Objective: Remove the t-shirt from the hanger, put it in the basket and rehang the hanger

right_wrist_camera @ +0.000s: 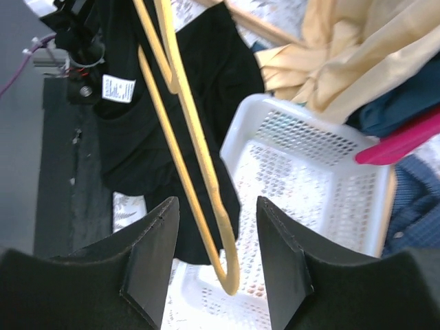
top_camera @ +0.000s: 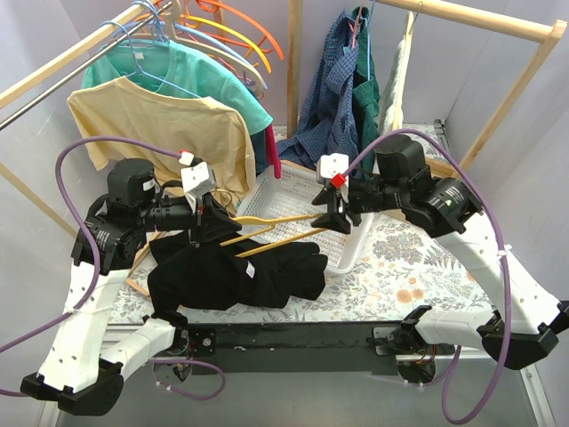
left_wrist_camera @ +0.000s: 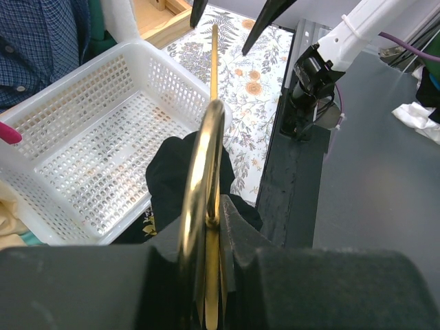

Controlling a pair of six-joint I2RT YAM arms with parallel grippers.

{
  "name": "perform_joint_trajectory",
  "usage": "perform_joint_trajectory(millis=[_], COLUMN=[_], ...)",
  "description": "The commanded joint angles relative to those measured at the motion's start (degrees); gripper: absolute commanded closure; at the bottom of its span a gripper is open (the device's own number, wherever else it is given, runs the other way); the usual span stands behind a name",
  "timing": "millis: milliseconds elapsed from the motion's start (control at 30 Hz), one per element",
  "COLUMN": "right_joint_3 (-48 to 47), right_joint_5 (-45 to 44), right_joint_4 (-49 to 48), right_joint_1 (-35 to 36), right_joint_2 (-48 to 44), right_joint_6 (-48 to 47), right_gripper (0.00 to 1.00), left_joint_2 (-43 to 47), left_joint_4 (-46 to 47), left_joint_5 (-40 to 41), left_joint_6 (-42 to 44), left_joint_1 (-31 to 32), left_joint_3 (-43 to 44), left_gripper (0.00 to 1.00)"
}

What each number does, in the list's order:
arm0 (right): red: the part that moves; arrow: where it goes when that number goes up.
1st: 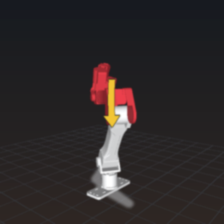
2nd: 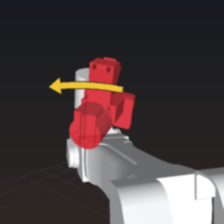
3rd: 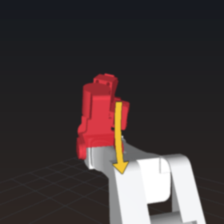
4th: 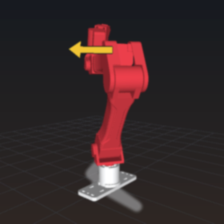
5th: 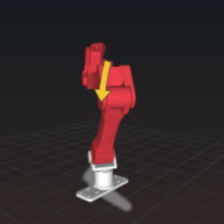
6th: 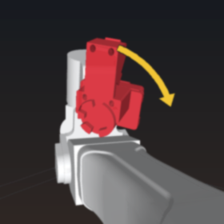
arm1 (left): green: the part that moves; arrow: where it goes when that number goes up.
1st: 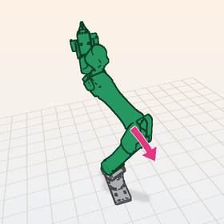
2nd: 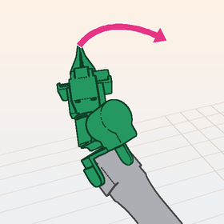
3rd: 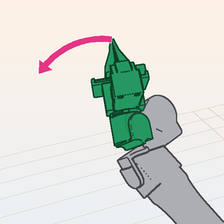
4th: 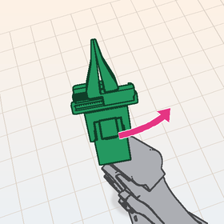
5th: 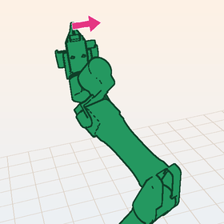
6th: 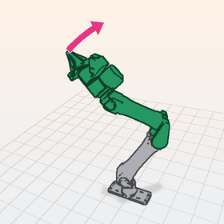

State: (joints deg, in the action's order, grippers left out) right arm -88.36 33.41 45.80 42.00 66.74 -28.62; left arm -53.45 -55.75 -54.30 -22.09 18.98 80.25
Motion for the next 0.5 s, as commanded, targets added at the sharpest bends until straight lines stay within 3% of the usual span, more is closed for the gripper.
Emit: perform_joint_trajectory(millis=[0,167,267,333,467], right_joint_3=[-0.94,-0.94,-1.20,-1.38,-0.94], right_joint_5=[4.03,6.49,8.25,9.74,11.24], right_joint_4=[2.63,1.57,1.22,1.31,1.22], right_joint_1=[-0.25,-0.34,-0.34,-0.34,-0.25], right_joint_2=[1.20,2.78,4.01,4.71,5.24], right_joint_6=[-1.17,-1.09,-0.65,-0.73,-1.26], right_gripper=[0.43,0.43,0.58,0.62,0.61], left_joint_2=[0.37,0.28,0.19,0.19,0.10], left_joint_4=[0.11,0.20,0.29,0.55,0.99], left_joint_5=[-1.16,-1.77,-1.95,-2.03,-2.74], left_joint_6=[0.11,0.11,0.03,0.03,0.11], left_joint_1=[0.18,0.18,0.26,0.18,0.26], left_joint_3=[1.58,1.67,1.58,1.58,1.75], left_gripper=[1.00,1.00,1.00,1.00,1.00])
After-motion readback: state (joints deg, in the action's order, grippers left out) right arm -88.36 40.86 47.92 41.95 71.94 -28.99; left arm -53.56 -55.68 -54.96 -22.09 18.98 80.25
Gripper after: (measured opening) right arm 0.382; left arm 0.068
